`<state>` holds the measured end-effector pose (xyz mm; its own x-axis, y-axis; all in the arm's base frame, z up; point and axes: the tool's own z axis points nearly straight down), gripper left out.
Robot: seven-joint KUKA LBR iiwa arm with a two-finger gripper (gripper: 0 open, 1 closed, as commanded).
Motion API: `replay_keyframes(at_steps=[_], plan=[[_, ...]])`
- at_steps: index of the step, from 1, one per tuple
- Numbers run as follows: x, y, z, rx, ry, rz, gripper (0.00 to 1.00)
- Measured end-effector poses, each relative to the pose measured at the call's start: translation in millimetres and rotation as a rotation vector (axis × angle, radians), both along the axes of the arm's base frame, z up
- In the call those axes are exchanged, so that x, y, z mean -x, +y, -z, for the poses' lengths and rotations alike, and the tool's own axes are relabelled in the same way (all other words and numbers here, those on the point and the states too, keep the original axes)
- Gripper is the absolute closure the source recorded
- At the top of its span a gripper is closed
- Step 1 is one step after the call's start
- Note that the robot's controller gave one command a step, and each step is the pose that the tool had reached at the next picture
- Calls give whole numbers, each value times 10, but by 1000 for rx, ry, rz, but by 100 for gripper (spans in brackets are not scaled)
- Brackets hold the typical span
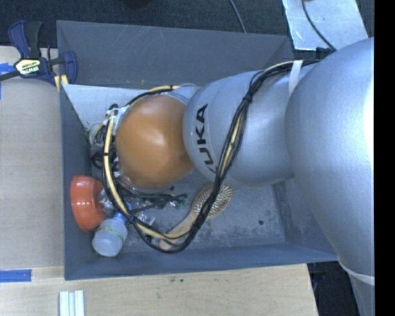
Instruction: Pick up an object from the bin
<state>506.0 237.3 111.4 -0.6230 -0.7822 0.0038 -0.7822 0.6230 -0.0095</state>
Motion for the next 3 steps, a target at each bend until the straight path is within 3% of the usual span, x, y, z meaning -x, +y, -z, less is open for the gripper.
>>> replay_keyframes(at_steps=[1, 2, 3], plan=[[-209, -23, 378, -8, -12, -62, 0], [-133, -14, 379, 18, -4, -366, 100], [-133, -14, 379, 18, -4, -365, 100]])
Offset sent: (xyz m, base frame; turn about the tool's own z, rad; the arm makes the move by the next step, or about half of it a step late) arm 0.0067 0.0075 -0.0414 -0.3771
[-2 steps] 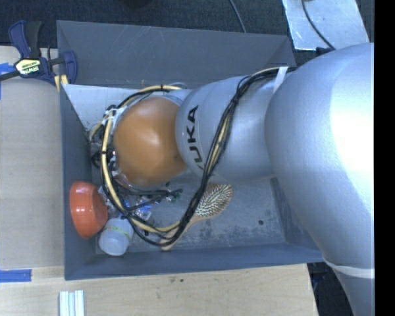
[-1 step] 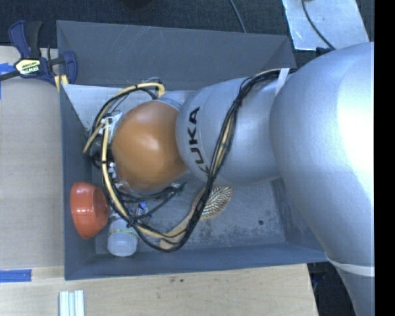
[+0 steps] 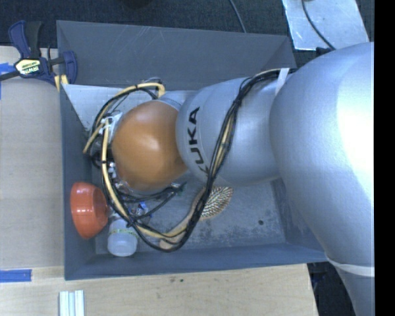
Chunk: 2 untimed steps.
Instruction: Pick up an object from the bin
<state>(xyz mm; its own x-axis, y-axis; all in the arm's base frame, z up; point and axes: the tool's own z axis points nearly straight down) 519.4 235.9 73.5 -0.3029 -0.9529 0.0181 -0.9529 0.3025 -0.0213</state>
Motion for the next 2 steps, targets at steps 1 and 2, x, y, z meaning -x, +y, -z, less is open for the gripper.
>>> replay_keyframes(at_steps=[1, 2], plan=[[20, -2, -100, -2, 4, 4, 100], [21, 34, -312, -10, 1, 0, 100]])
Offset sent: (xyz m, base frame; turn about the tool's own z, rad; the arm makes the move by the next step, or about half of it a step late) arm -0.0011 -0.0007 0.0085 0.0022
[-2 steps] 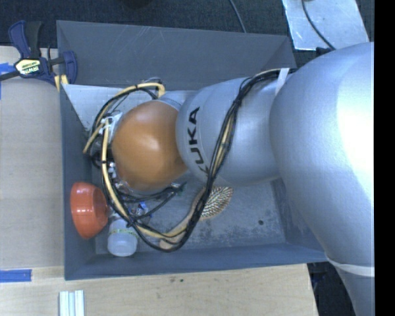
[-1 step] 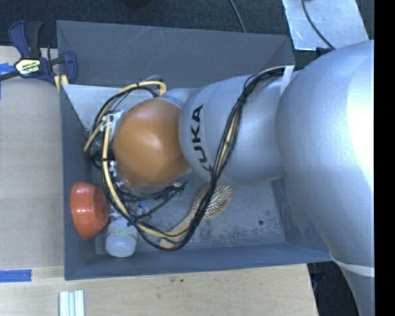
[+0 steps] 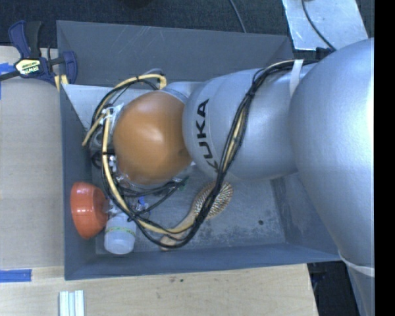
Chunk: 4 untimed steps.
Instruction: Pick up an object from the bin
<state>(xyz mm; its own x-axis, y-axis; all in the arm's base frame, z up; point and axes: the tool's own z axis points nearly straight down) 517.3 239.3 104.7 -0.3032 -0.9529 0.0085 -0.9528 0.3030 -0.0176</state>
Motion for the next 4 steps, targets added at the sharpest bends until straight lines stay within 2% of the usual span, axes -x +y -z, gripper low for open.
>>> replay_keyframes(at_steps=[4], plan=[[5, 6, -651, -2, 1, 6, 100]])
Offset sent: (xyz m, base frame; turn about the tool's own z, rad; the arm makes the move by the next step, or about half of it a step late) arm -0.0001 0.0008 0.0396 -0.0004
